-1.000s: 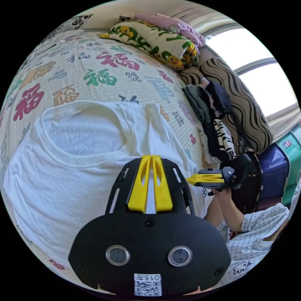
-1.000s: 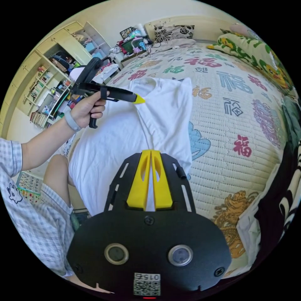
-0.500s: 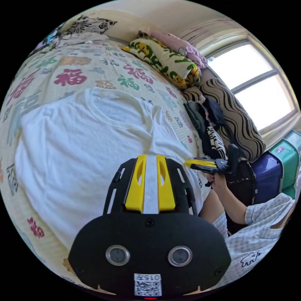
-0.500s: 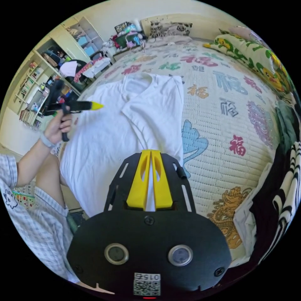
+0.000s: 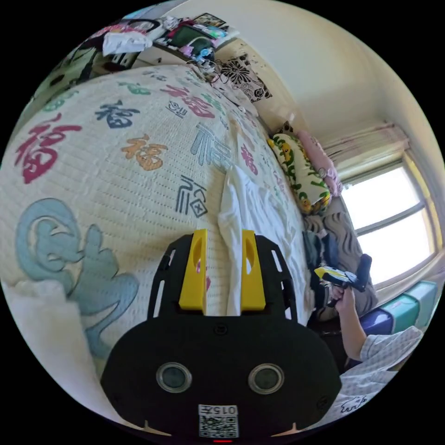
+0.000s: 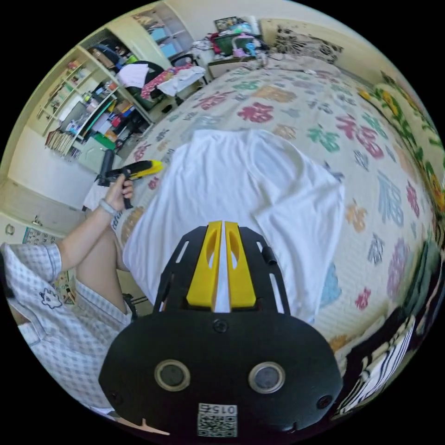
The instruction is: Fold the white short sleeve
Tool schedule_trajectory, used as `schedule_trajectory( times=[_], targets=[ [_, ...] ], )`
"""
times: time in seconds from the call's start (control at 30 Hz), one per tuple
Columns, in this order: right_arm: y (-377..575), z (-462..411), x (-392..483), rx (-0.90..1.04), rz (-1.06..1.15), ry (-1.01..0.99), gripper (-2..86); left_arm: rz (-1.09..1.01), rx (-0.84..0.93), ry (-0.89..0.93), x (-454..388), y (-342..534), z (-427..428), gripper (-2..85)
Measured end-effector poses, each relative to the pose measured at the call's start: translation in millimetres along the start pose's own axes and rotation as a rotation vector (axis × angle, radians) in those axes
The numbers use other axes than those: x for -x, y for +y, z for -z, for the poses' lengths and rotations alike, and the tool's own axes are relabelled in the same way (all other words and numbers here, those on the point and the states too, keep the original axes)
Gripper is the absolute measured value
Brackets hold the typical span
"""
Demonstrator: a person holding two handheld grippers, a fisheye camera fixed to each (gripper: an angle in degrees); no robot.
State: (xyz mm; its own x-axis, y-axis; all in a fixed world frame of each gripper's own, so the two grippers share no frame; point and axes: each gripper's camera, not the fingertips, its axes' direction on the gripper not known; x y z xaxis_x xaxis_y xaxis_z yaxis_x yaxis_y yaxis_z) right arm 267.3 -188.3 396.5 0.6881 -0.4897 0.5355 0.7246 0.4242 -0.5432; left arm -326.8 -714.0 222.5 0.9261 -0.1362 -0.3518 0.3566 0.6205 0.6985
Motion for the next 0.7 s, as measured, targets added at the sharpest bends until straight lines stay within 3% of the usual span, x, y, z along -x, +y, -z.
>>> schedule_trajectory(
  times=[0.07,0.17,0.23,0.4,0.63,0.7],
  targets=[
    [-57,-25,30,0.021,0.065,-0.027,0.1,0.056,-0.006,0.125,3,-32,-15,7.2],
    [-117,-55,62,0.033,0.112,-0.035,0.3,0.080,0.015,0.124,-6,-57,-17,1.5],
    [-145,-68,75,0.020,0.120,-0.051,0.5,0.032,-0.065,0.116,-26,-52,17,1.2],
    [-207,-122,93,0.034,0.143,-0.042,2.7,-0.140,-0.105,0.056,-99,-19,70,6.5],
    [-281,-237,126,0.254,0.160,-0.048,7.6,0.143,-0.029,0.192,-56,-15,52,10.8],
    [-296,-267,138,0.327,0.191,-0.013,8.5,0.139,0.002,0.174,-62,-11,44,11.6]
  ],
)
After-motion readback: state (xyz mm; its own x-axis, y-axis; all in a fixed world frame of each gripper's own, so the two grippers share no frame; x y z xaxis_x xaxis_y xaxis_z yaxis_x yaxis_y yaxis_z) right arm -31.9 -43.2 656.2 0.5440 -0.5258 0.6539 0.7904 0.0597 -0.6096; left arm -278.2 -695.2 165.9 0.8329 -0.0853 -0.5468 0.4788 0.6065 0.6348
